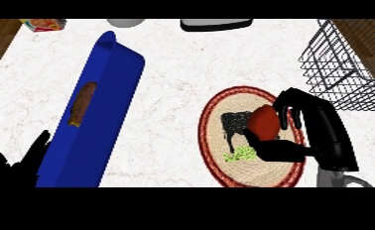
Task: Pick the bell pepper from the placemat and place it in the basket
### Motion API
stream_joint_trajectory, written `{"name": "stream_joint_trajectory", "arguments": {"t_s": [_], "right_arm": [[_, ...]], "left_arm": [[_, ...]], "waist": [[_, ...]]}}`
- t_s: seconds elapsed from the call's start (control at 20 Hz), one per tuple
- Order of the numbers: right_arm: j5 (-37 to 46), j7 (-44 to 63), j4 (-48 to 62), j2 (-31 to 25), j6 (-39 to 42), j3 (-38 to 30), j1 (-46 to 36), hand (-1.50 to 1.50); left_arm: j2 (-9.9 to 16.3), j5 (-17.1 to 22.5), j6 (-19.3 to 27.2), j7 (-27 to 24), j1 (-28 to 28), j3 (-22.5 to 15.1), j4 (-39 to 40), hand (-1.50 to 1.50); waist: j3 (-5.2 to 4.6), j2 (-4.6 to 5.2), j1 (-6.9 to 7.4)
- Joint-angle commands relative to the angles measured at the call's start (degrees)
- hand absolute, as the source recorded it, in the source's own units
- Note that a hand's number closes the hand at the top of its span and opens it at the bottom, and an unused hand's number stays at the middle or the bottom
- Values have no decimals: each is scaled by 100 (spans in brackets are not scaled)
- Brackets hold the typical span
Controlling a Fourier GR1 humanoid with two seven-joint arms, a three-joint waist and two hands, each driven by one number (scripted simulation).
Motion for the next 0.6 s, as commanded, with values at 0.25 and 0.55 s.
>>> {"name": "stream_joint_trajectory", "arguments": {"t_s": [0.25, 0.55], "right_arm": [[-413, 2567, -2355, -196, 715, -1245, -780, 150], [-1538, 3651, -2382, -1018, 1317, -2849, -1868, 150]], "left_arm": [[-526, -188, 34, 269, -598, -542, 461, 0], [-528, -239, -85, 261, -469, -542, 459, 0]], "waist": [[-135, 139, 226], [-118, 142, 367]]}}
